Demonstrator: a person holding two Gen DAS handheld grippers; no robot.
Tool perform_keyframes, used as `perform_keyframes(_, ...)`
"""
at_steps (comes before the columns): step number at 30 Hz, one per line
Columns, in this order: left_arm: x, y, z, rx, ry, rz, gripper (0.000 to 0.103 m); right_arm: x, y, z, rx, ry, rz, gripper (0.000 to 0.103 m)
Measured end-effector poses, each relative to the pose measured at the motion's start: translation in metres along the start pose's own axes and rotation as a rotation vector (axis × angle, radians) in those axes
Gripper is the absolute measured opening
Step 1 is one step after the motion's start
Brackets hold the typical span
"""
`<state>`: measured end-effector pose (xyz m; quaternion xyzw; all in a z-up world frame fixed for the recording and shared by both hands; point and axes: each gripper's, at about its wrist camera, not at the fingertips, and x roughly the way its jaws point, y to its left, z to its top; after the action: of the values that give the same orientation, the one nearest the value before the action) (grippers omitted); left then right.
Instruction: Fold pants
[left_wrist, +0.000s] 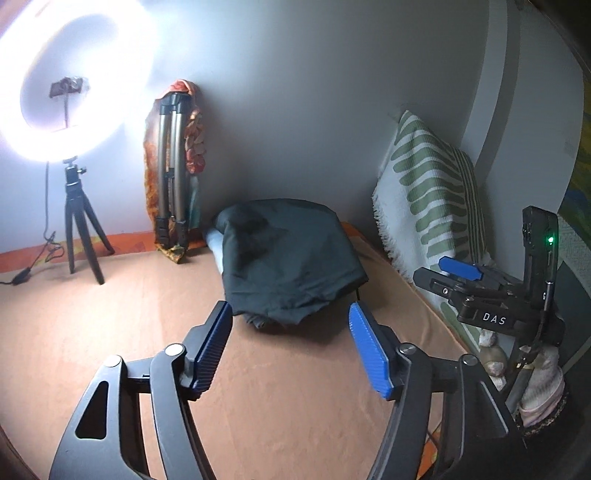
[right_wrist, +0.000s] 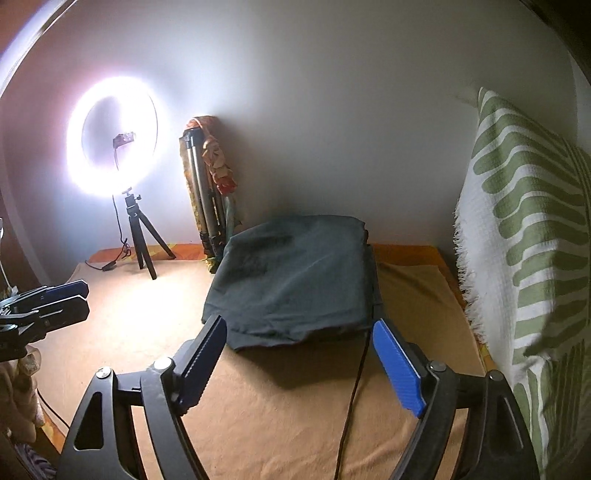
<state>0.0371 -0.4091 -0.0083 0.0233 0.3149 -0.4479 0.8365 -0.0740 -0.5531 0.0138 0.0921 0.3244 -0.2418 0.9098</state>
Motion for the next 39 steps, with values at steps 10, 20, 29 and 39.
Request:
perform_keyframes(10, -0.022, 0.003, -0.031, -0.008, 0.003, 0.047, 0.072, -0.02, 0.02, -0.028, 0.032, -0.029, -0.026, 0.09)
perform_keyframes(20, -0.033, 0.01, -0.052, -0.015, -0.007, 0.079, 0.072, -0.021, 0.034, -0.049, 0.071, -0.033, -0.022, 0.093)
perform_keyframes(29, -0.036, 0.014, -0.06, -0.01, -0.004, 0.115, 0.072, -0.015, 0.035, -0.058, 0.094, -0.049, -0.051, 0.093)
perform_keyframes(39, -0.038, 0.015, -0.07, 0.002, 0.017, 0.144, 0.073, -0.013, 0.04, -0.065, 0.061, -0.069, -0.083, 0.096)
